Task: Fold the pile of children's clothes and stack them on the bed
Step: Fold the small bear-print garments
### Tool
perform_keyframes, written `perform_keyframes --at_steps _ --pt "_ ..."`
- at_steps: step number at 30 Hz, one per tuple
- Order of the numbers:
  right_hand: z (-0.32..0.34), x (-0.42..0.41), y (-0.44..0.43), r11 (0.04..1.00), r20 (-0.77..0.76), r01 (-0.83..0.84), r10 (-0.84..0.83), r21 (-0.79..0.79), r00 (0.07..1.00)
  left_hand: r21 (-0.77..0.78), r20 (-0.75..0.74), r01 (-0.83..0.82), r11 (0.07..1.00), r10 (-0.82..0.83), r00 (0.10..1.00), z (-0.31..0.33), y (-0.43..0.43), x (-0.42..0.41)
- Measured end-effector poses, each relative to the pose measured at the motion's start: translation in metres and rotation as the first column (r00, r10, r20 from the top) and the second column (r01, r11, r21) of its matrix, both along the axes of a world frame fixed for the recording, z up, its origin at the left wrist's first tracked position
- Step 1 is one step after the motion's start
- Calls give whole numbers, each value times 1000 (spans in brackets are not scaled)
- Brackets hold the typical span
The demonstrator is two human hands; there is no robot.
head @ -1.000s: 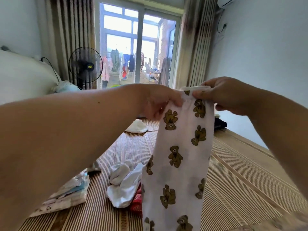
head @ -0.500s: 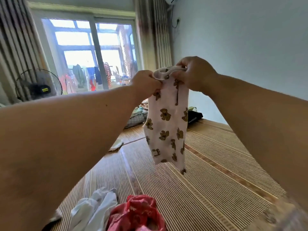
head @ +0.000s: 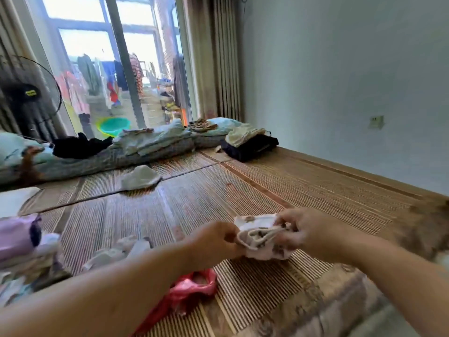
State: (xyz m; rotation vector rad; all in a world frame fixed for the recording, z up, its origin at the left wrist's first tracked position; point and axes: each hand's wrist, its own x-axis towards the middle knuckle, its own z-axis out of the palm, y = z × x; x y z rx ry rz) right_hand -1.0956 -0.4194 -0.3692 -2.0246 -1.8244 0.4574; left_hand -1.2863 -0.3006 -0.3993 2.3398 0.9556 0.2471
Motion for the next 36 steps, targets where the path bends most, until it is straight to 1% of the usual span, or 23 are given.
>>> perform_keyframes --at_steps 2,4,6,8,9,11,14,15,16,17,18,19,21,22,23,24,26,27,28,30,32,34,36 --pt "-36 -6 -18 991 -58 -20 13 -132 998 -61 -166 69 996 -78 983 -32 -22 -13" --pt "-60 -11 -30 972 -205 -51 3 -231 979 -128 -247 98 987 -127 961 -58 -36 -20" --pt "-72 -14 -35 946 -310 -69 -34 -317 950 -268 -231 66 961 -130 964 -75 -43 -24" --pt "-75 -13 -36 927 -389 -84 -70 -366 919 -431 -165 24 902 -105 981 -81 -46 -23" --pt "-76 -11 -33 933 -426 -69 -96 -355 900 -464 -150 10 886 -90 985 -79 -46 -21" --pt "-78 -7 -24 959 -489 30 -169 -281 856 -450 -132 -46 892 -15 991 -72 -40 -14" --pt "-91 1 -5 942 -612 310 -320 -126 723 -320 -39 -190 928 187 982 -64 -24 0" --pt "-97 5 -1 923 -572 381 -344 -59 745 -289 13 -233 929 247 969 -66 -20 4" --pt "-104 10 0 912 -452 409 -359 15 816 -257 49 -255 932 276 960 -70 -17 6" --pt "-112 14 -1 919 -291 388 -354 68 889 -200 40 -254 946 267 963 -75 -17 7" --pt "-121 18 -3 936 -168 339 -321 95 932 -114 -13 -219 969 219 976 -83 -18 7" --pt "-128 22 -5 961 -118 266 -256 77 960 -14 -104 -135 991 132 986 -91 -20 5" --pt "-144 26 -10 995 -185 98 -102 -29 977 130 -305 117 985 -73 949 -109 -24 3" --pt "-152 25 -12 994 -207 -1 -22 -110 978 153 -383 220 963 -148 912 -117 -24 1" --pt "-160 24 -13 980 -184 -95 63 -176 981 153 -452 285 946 -190 872 -124 -23 0" --pt "-168 25 -13 962 -111 -153 131 -225 985 147 -502 313 938 -202 841 -128 -20 -2" --pt "-179 29 -12 948 69 -193 217 -255 974 144 -539 304 942 -183 822 -133 -14 -5" --pt "-182 33 -12 948 123 -203 238 -246 963 154 -530 292 944 -171 831 -133 -12 -7" --pt "-182 37 -13 948 134 -214 249 -236 959 174 -508 282 943 -159 846 -134 -10 -7" --pt "-182 42 -14 949 46 -213 230 -233 972 200 -465 250 947 -133 875 -133 -7 -8" --pt "-177 45 -14 963 -76 -164 151 -214 986 186 -435 212 959 -113 893 -128 -7 -8" --pt "-170 49 -14 967 -163 -131 96 -218 982 106 -431 225 969 -159 888 -117 -11 -10" --pt "-155 48 -16 971 -378 -105 17 -214 926 -38 -422 230 972 -224 878 -100 -12 -12"
